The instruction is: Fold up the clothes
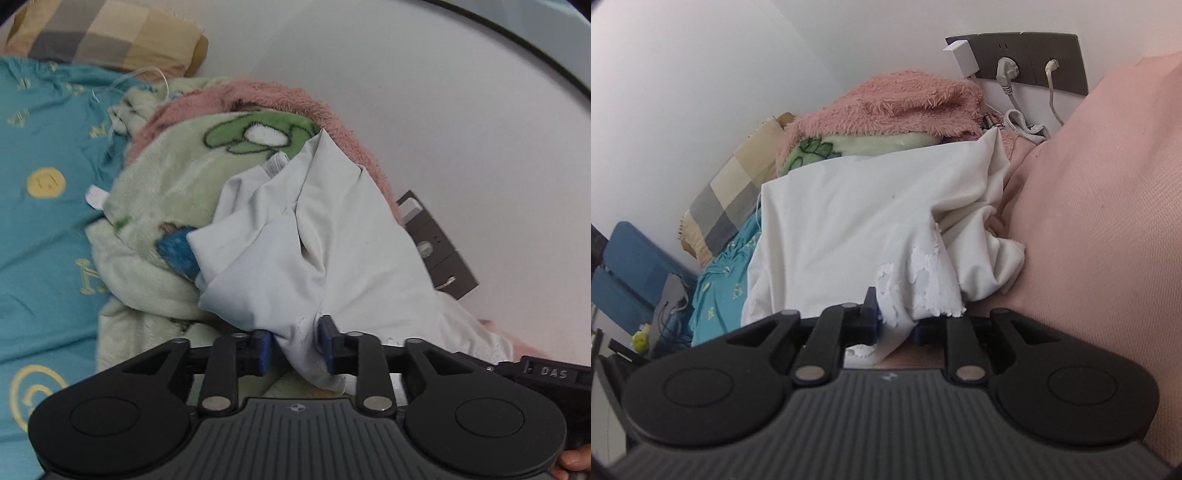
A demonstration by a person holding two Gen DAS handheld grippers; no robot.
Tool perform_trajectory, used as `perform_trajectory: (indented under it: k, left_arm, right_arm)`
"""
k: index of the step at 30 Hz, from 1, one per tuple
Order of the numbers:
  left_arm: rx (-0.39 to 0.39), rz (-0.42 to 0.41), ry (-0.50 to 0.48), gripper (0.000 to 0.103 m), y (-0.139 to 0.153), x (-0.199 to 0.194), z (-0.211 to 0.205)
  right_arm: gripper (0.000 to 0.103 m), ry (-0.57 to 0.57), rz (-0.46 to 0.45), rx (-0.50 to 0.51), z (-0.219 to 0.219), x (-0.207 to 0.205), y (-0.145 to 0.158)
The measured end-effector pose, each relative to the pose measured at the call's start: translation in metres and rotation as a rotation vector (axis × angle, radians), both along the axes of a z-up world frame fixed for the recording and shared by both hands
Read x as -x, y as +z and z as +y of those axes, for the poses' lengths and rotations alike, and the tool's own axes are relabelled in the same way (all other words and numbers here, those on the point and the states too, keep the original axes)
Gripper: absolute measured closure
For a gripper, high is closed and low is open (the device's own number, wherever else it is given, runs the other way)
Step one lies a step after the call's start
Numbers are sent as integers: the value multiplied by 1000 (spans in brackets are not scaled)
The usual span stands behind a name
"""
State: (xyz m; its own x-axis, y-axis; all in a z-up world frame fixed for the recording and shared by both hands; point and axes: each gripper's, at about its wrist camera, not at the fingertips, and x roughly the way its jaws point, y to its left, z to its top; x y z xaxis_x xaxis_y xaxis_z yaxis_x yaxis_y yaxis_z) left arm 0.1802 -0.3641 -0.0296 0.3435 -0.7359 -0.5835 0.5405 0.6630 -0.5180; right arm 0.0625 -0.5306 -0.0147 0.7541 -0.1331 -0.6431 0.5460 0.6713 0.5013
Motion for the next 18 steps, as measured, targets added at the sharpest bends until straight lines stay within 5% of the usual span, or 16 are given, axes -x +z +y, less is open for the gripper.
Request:
perform_trajectory:
  k: [2, 5, 9, 18]
  left_arm:
    - [-53, -43, 3, 42, 13, 7, 6]
    - [-94, -122, 27, 14, 38, 24, 26]
    - [-107, -213, 44, 1, 79, 54, 53]
    - [-100, -400, 72, 0, 157, 140, 120]
  right_arm:
    - [72, -4, 10, 31, 9, 12, 11]
    - [42, -3, -1, 81, 24, 36, 30]
    - [18, 2, -29, 162, 48, 58, 60]
    - [19, 47, -98, 358, 124, 106, 123]
